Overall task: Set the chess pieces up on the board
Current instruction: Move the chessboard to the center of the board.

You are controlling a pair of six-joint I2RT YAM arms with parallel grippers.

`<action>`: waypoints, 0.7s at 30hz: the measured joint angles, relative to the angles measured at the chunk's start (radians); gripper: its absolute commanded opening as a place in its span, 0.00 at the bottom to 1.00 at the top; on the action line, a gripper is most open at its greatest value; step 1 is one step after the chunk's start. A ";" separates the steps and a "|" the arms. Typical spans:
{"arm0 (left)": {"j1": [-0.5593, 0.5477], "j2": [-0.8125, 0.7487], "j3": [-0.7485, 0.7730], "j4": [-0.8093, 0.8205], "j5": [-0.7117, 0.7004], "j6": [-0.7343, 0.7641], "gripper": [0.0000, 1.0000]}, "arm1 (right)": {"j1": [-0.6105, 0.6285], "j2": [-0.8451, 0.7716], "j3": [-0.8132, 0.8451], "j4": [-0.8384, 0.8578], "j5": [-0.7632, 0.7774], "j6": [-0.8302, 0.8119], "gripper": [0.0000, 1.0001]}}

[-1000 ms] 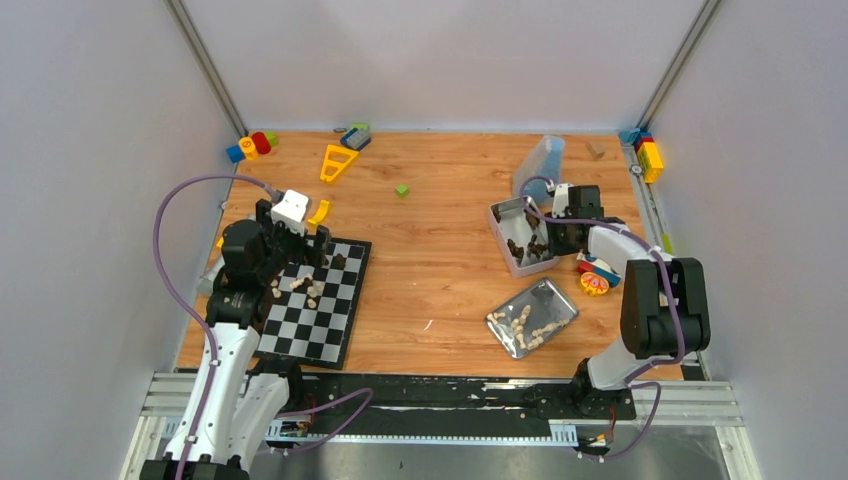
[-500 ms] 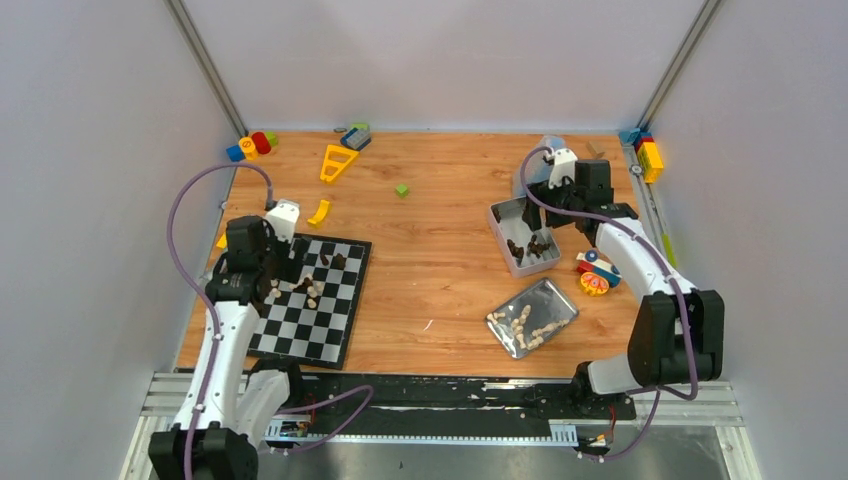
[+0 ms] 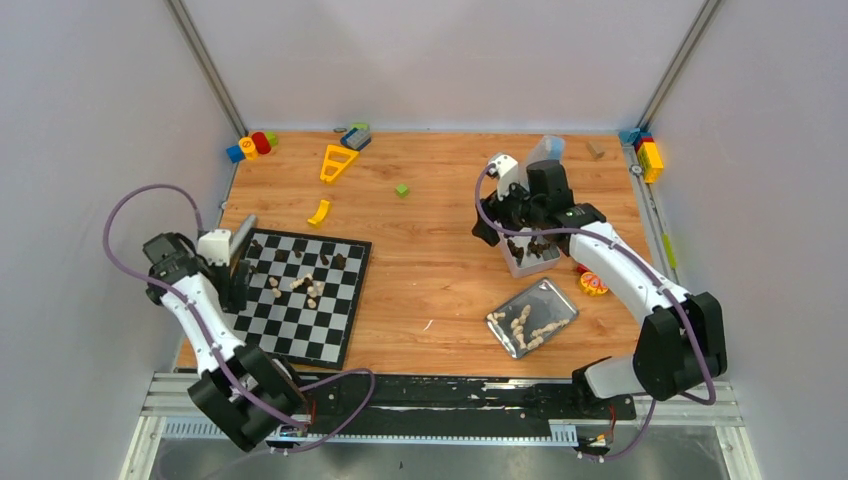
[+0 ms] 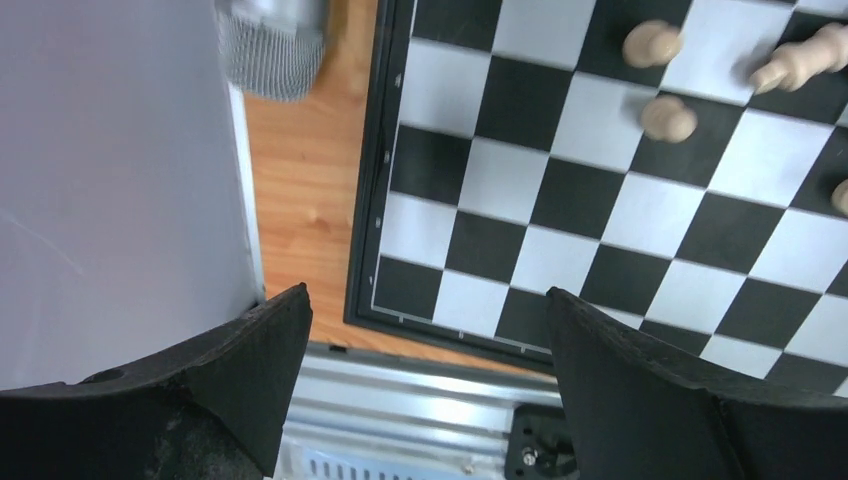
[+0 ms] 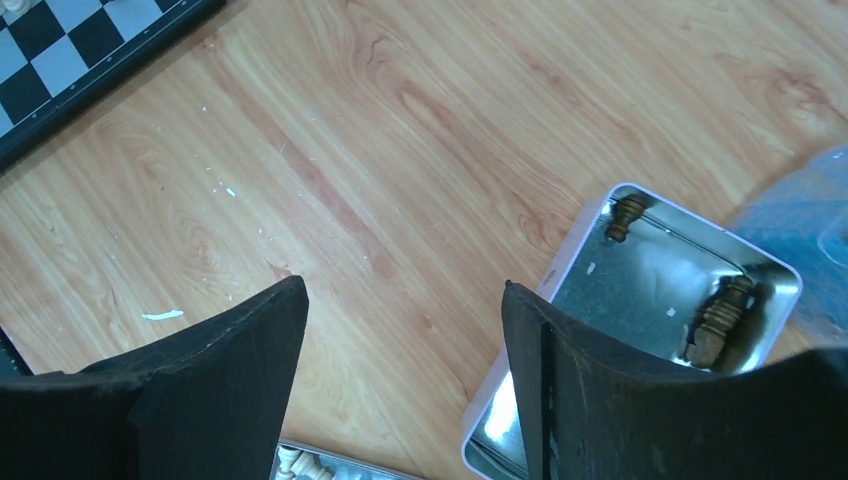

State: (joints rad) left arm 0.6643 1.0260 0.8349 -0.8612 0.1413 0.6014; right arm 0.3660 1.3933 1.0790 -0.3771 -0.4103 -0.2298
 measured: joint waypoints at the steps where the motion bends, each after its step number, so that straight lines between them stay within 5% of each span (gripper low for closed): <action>1: 0.050 0.023 0.008 -0.026 0.027 0.026 0.93 | 0.006 0.005 -0.001 -0.002 -0.005 -0.001 0.72; 10: 0.286 0.224 0.043 -0.116 0.159 0.167 0.85 | 0.013 0.034 -0.027 -0.011 -0.020 -0.008 0.71; 21: 0.301 0.399 0.051 -0.040 0.208 0.167 0.90 | 0.013 0.040 -0.039 -0.011 -0.029 -0.008 0.71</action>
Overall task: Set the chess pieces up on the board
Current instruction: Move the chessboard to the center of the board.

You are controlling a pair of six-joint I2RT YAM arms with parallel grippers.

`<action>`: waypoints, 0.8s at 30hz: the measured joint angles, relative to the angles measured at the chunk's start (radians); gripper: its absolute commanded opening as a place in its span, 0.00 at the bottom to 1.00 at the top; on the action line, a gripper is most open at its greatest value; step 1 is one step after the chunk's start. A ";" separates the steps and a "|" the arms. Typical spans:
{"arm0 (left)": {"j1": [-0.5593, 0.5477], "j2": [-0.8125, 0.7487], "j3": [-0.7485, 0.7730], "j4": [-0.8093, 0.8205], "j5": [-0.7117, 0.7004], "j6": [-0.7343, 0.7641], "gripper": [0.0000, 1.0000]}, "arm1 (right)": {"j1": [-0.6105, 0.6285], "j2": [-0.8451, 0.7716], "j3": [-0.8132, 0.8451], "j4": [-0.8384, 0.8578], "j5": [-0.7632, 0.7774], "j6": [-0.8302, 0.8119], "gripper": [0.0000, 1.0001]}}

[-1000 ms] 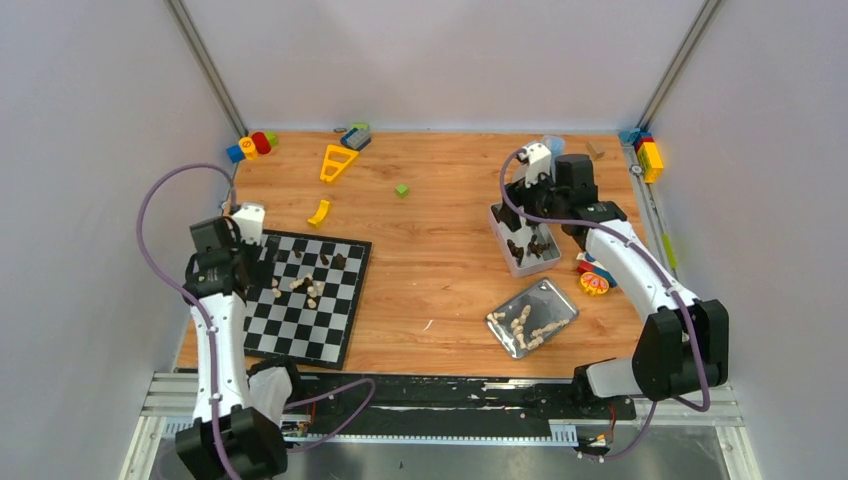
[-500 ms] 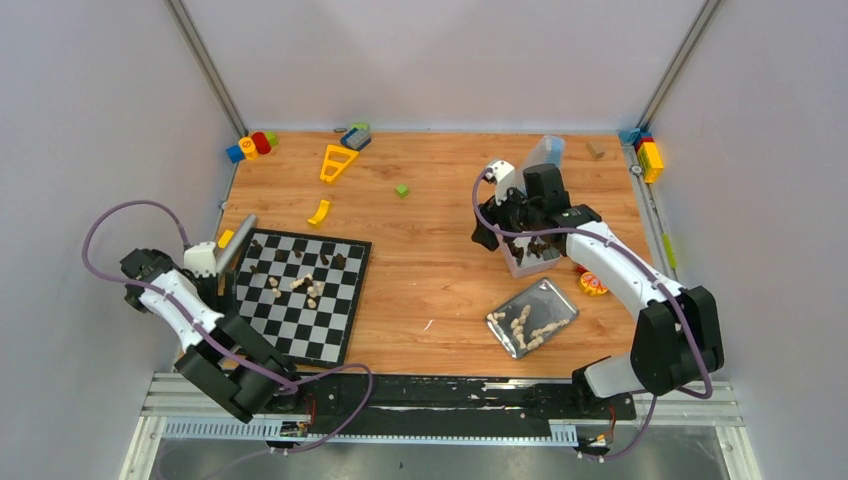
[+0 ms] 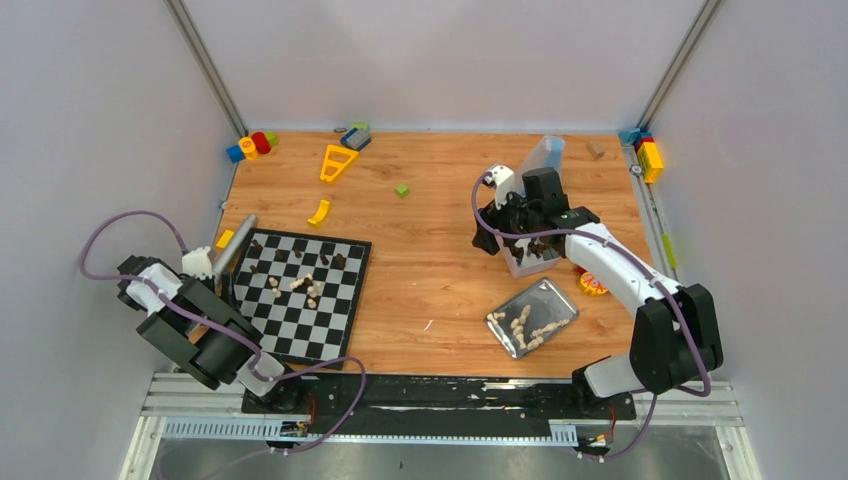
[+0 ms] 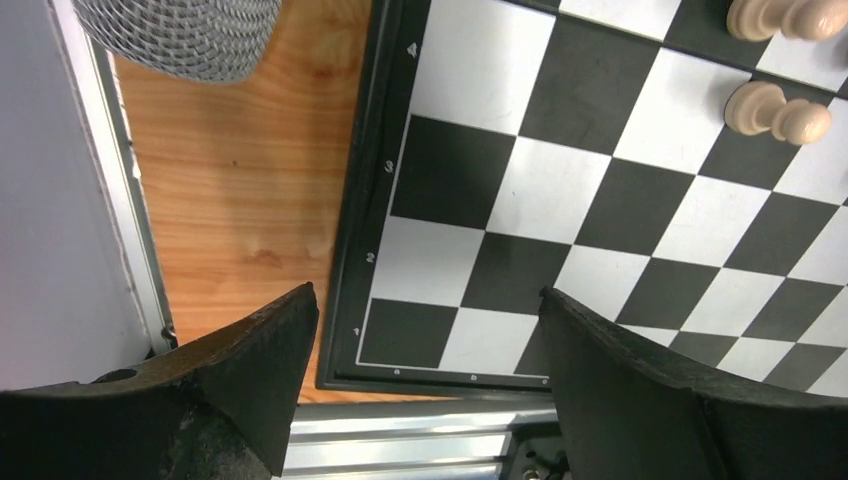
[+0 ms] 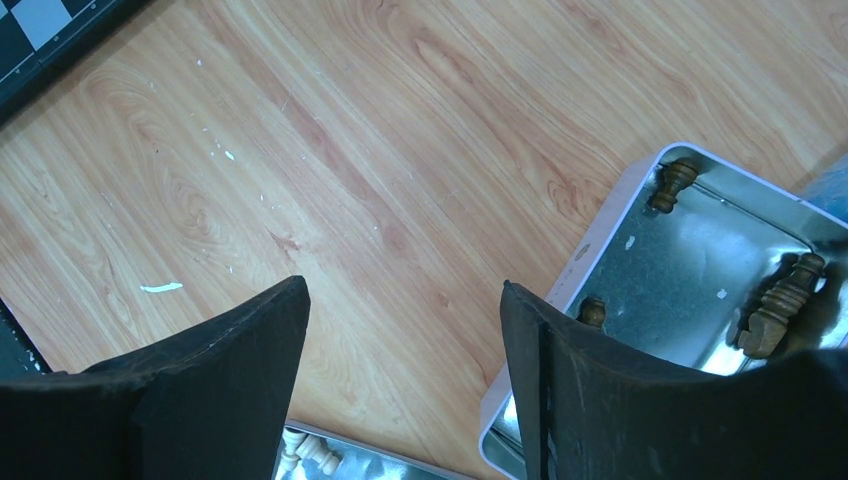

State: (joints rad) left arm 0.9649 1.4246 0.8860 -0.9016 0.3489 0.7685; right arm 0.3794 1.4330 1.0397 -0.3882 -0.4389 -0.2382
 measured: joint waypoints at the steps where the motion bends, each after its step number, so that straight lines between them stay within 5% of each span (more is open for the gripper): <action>1: 0.000 0.007 0.002 0.008 0.005 0.000 0.90 | 0.000 0.000 -0.003 0.000 0.000 0.000 0.71; 14: -0.038 0.050 -0.007 0.063 0.085 0.010 0.86 | 0.004 0.003 -0.013 -0.004 -0.002 -0.007 0.71; 24: -0.275 -0.042 -0.093 0.116 0.072 -0.059 0.85 | 0.004 0.006 -0.041 -0.004 -0.008 -0.012 0.71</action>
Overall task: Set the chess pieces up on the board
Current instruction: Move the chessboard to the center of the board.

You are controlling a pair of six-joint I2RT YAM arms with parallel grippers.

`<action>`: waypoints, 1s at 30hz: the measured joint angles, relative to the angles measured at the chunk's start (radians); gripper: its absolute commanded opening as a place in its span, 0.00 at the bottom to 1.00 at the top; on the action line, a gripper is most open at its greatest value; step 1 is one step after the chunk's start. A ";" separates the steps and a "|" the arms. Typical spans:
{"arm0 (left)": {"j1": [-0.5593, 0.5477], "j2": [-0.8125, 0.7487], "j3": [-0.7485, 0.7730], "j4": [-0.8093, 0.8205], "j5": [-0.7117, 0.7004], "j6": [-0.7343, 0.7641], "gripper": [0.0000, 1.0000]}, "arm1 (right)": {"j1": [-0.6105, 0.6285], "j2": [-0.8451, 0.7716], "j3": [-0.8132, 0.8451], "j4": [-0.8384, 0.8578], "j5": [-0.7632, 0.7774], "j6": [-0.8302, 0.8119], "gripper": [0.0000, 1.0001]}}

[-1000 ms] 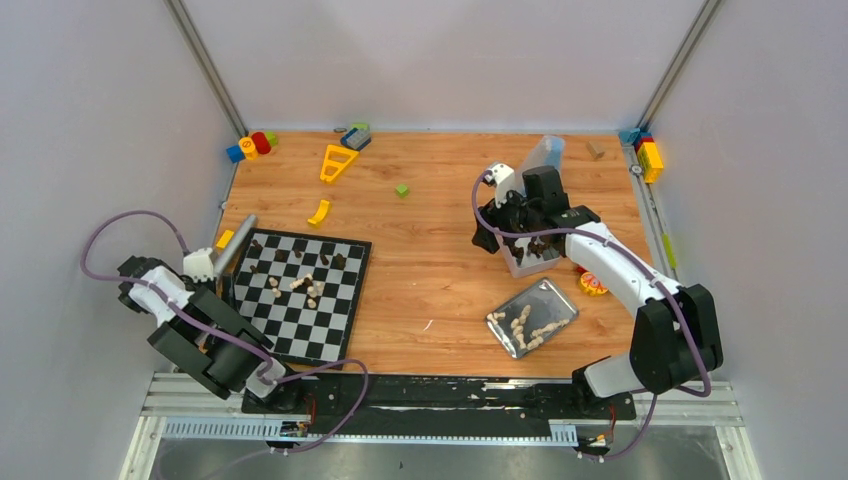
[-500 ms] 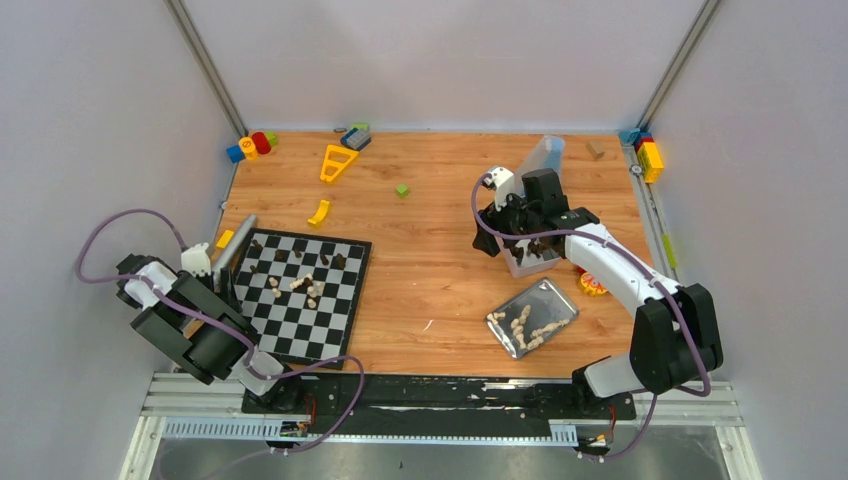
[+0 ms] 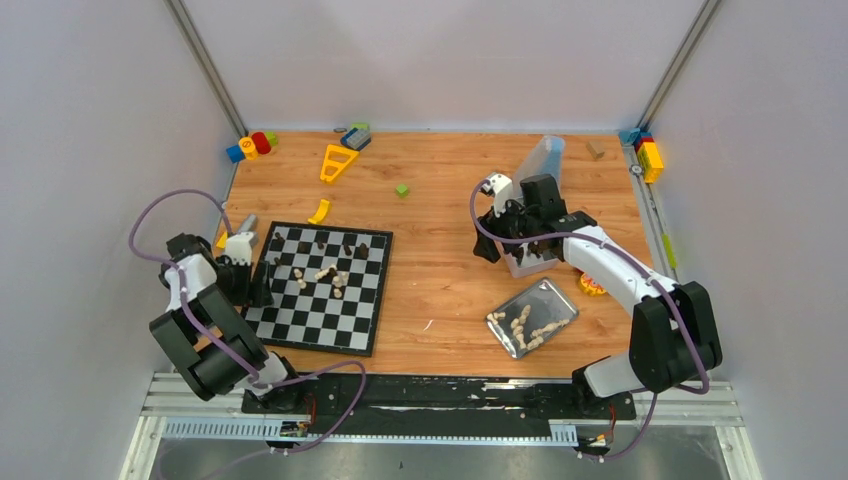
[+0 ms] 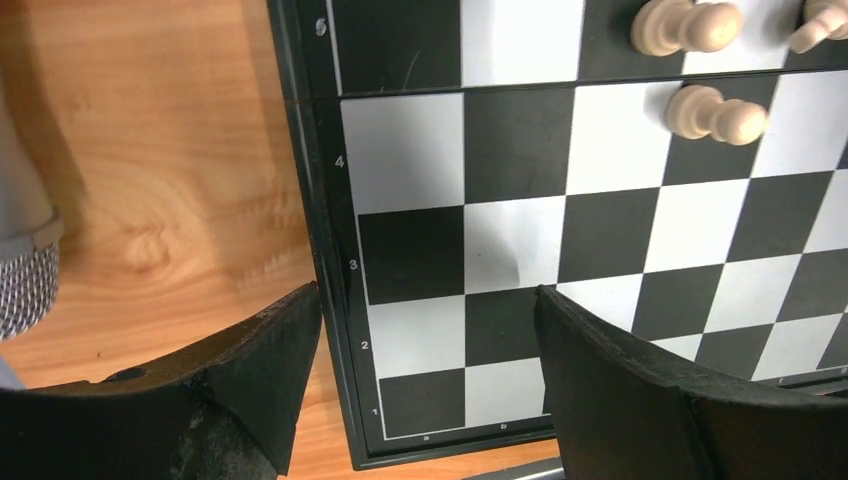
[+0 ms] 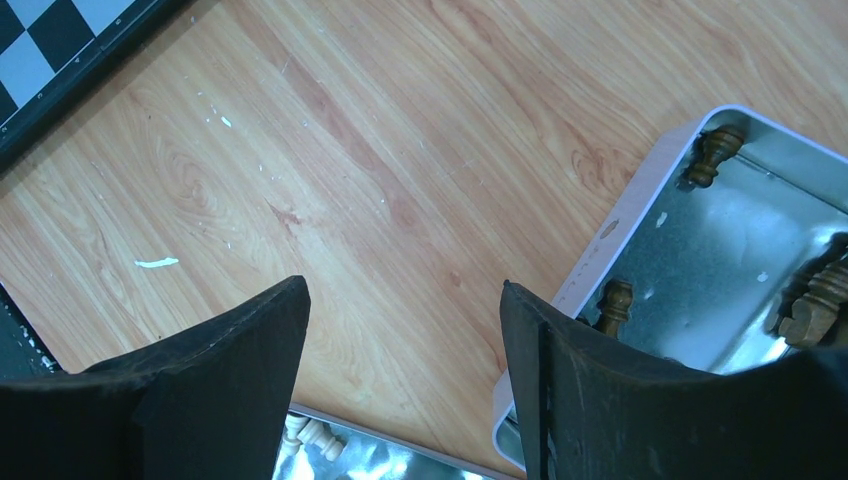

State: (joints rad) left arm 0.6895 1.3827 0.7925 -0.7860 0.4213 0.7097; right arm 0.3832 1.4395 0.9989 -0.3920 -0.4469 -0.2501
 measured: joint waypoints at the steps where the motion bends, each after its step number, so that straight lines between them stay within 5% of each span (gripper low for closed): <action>1: -0.016 -0.007 0.000 0.000 0.000 -0.009 0.85 | 0.000 0.000 -0.004 0.000 0.000 -0.002 0.71; 14: -0.304 -0.053 0.002 0.031 -0.013 -0.153 0.86 | 0.000 0.001 -0.006 -0.003 0.000 -0.010 0.71; 25: -0.302 -0.184 0.066 0.013 -0.107 -0.178 0.86 | 0.000 0.001 -0.020 -0.002 -0.002 -0.016 0.71; 30: -0.258 -0.190 0.097 0.027 -0.149 -0.196 0.78 | 0.000 0.003 -0.020 -0.002 -0.006 -0.017 0.71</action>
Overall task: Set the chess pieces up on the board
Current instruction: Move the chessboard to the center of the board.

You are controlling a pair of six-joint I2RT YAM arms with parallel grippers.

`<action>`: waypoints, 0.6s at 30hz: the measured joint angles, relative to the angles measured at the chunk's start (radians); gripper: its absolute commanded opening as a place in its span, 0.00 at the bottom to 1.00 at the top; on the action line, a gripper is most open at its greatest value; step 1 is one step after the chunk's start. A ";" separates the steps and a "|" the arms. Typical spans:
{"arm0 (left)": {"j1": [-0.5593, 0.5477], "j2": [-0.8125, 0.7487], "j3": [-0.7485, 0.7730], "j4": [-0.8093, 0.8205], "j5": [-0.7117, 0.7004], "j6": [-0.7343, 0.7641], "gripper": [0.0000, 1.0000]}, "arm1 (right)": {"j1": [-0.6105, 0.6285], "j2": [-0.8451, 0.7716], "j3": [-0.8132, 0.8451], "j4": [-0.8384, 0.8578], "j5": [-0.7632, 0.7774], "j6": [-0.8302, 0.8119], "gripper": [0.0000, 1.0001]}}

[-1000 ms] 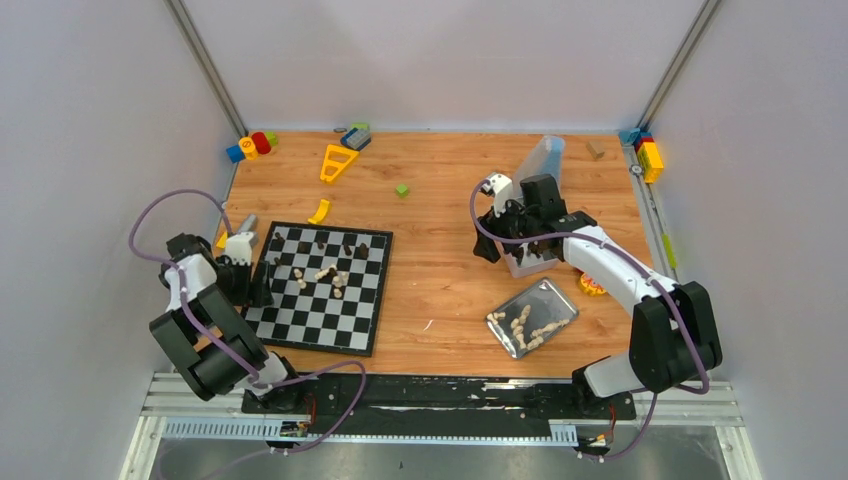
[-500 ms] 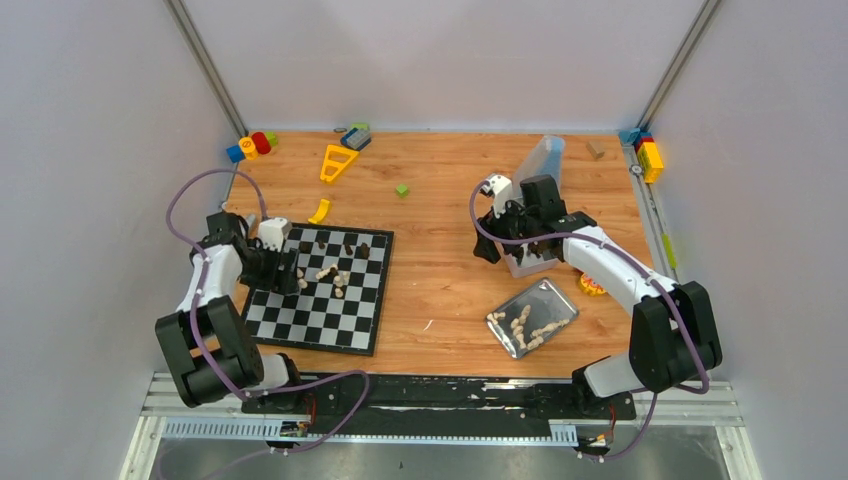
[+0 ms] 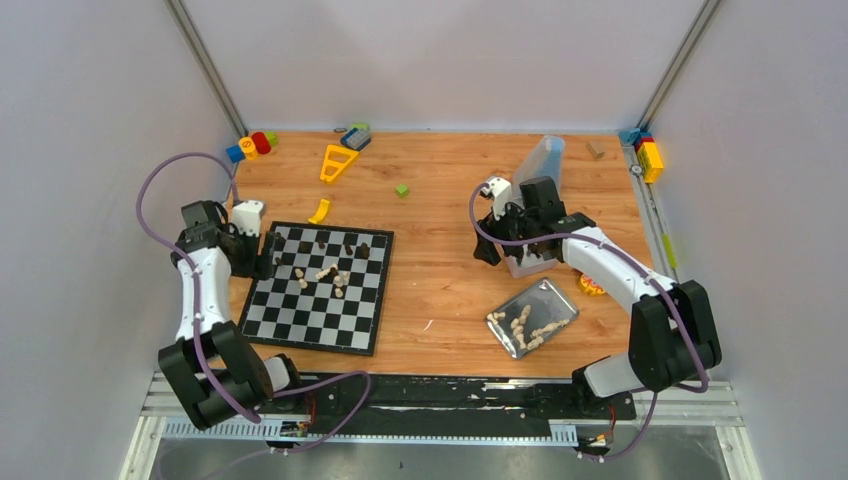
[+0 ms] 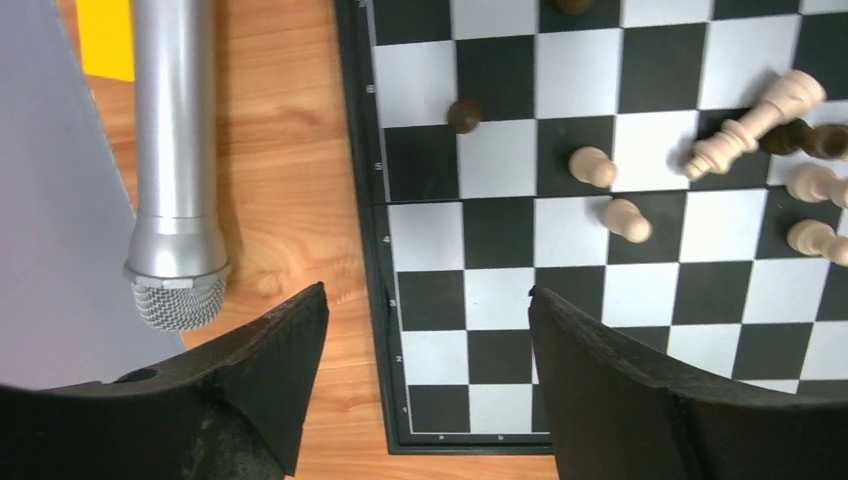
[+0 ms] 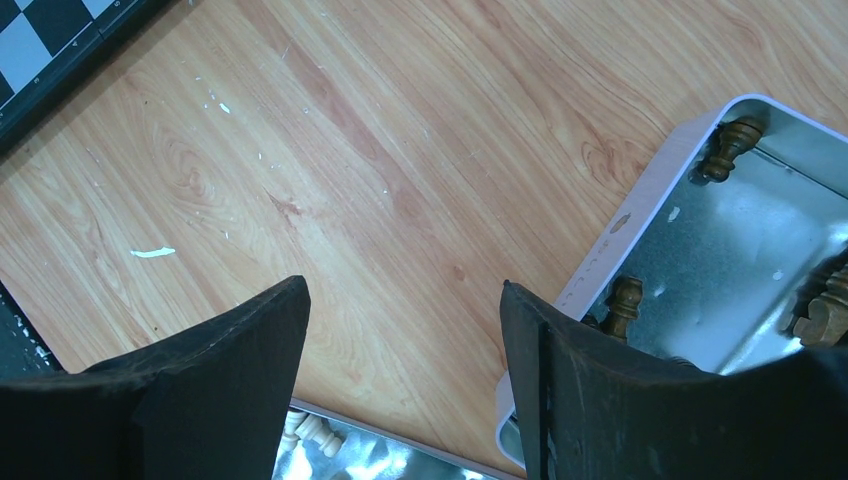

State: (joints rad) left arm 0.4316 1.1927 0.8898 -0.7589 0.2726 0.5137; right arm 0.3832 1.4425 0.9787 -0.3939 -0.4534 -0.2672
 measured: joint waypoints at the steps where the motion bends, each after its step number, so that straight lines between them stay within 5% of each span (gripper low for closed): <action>1: 0.009 0.013 0.007 0.005 -0.005 -0.006 0.76 | 0.000 0.001 0.000 0.000 -0.001 0.000 0.71; 18: 0.060 0.382 0.074 0.099 0.001 -0.048 0.53 | 0.000 0.013 0.000 0.000 -0.001 -0.005 0.71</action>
State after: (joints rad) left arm 0.4911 1.5745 0.9638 -0.6598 0.2733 0.4660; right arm 0.3832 1.4555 0.9787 -0.3943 -0.4541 -0.2722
